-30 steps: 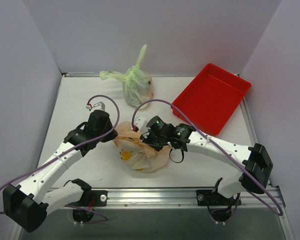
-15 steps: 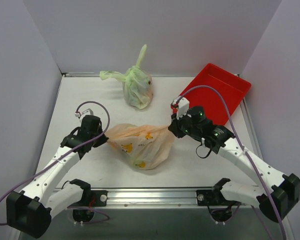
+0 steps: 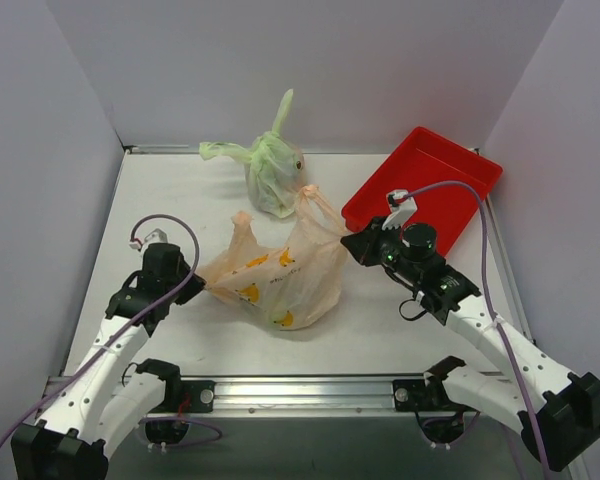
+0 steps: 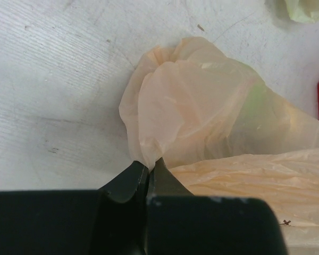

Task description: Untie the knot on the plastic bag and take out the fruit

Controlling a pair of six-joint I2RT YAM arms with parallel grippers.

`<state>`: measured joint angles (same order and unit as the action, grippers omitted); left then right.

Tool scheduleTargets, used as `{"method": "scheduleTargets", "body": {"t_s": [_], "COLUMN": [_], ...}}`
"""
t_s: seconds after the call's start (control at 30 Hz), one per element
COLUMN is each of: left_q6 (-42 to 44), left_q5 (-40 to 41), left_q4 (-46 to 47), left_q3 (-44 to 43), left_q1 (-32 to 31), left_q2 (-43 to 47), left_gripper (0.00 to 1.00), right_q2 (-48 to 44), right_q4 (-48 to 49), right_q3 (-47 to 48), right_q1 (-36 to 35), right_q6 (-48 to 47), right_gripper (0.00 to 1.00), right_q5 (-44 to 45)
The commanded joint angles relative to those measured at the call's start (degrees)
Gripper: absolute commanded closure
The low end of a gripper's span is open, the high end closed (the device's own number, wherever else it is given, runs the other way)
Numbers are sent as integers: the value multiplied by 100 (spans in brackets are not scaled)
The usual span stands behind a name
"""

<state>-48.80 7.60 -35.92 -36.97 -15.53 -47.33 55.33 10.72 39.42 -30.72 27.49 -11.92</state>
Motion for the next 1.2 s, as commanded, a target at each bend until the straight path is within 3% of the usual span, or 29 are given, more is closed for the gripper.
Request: {"method": "scheduleTargets", "body": {"t_s": [0.0, 0.03, 0.17, 0.2, 0.3, 0.37, 0.5, 0.6, 0.77, 0.87, 1.03, 1.17], "left_q6": [-34, 97, 712, 1009, 1799, 2206, 3128, 3314, 3526, 3553, 3351, 3236], "left_q5": [-91, -118, -337, -381, -653, -1083, -1550, -1586, -910, -532, 180, 173], "left_q4": [77, 85, 191, 200, 287, 331, 402, 411, 577, 692, 630, 700], "left_q3": [-126, -178, -512, -617, -995, -1250, -1523, -1769, -2217, -2472, -2675, -2631], "left_q1": [147, 138, 147, 147, 138, 129, -46, -283, -1425, -1768, -1778, -1778], "left_q2": [207, 181, 172, 198, 294, 321, 128, -267, -1216, -1752, -2437, -2684], "left_gripper": [100, 95, 58, 36, 11, 3, 3, 3, 3, 2, 3, 3], "right_q2": [-102, -23, 373, 495, 689, 786, 848, 839, 786, 734, 611, 453], "right_q4": [1116, 1073, 757, 747, 572, 266, -96, -298, -474, -501, -510, -518], "right_q3": [267, 390, 812, 848, 971, 1067, 1243, 1340, 1393, 1367, 1288, 1191], "right_q1": [127, 128, 128, 128, 110, 93, 57, -4, -110, -162, -250, -259], "right_q6": [276, 197, -339, -453, -849, -1060, -1526, -1693, -1887, -1896, -1896, -1878], "right_gripper": [100, 100, 100, 100, 100, 100, 100, 100, 100, 100, 100, 100], "right_q5": [-169, -266, -933, -1091, -1628, -1892, -2051, -2068, -1972, -1910, -1796, -1726]}}
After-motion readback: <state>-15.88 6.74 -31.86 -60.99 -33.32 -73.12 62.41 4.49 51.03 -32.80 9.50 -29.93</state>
